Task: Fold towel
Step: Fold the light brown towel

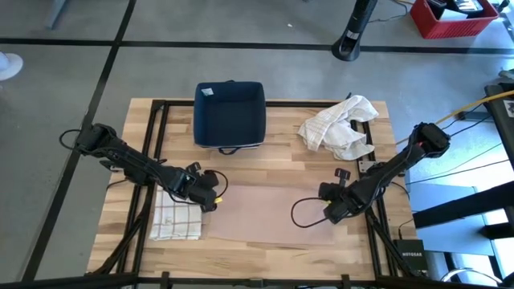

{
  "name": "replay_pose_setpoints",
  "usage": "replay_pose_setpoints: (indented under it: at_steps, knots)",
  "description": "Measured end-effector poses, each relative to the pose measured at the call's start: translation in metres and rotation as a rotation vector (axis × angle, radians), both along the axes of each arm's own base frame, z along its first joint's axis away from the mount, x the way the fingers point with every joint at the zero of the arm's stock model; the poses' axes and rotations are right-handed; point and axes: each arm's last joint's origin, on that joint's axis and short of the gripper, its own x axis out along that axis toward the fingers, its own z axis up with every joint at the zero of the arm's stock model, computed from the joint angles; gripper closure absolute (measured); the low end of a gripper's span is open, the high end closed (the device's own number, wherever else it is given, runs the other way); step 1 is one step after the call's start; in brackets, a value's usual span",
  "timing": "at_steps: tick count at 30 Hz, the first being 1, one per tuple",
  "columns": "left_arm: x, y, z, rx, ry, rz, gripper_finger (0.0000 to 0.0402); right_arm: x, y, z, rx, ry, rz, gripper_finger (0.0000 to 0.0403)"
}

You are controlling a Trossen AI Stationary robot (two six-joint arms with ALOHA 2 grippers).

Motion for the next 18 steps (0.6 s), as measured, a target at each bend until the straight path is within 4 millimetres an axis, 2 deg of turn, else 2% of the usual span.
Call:
replay_pose_setpoints:
  at_steps: [6, 12, 15, 18]
  knots:
    - [0.001, 0.003, 0.001, 0.087, -0.044, 0.034, 0.0399, -0.002, -0.004, -0.002, -0.077, 0.005, -0.05, 0.0403]
    - [0.001, 0.005, -0.003, 0.123, -0.076, 0.05, 0.0386, -0.004, -0.006, -0.001, -0.123, -0.007, -0.085, 0.0392]
    - [0.0, 0.009, -0.004, 0.124, -0.062, 0.062, 0.0368, -0.004, -0.007, -0.001, -0.143, -0.022, -0.089, 0.0379]
    - [0.001, 0.011, -0.004, 0.117, -0.055, 0.061, 0.0332, -0.004, -0.009, -0.001, -0.148, -0.024, -0.106, 0.0353]
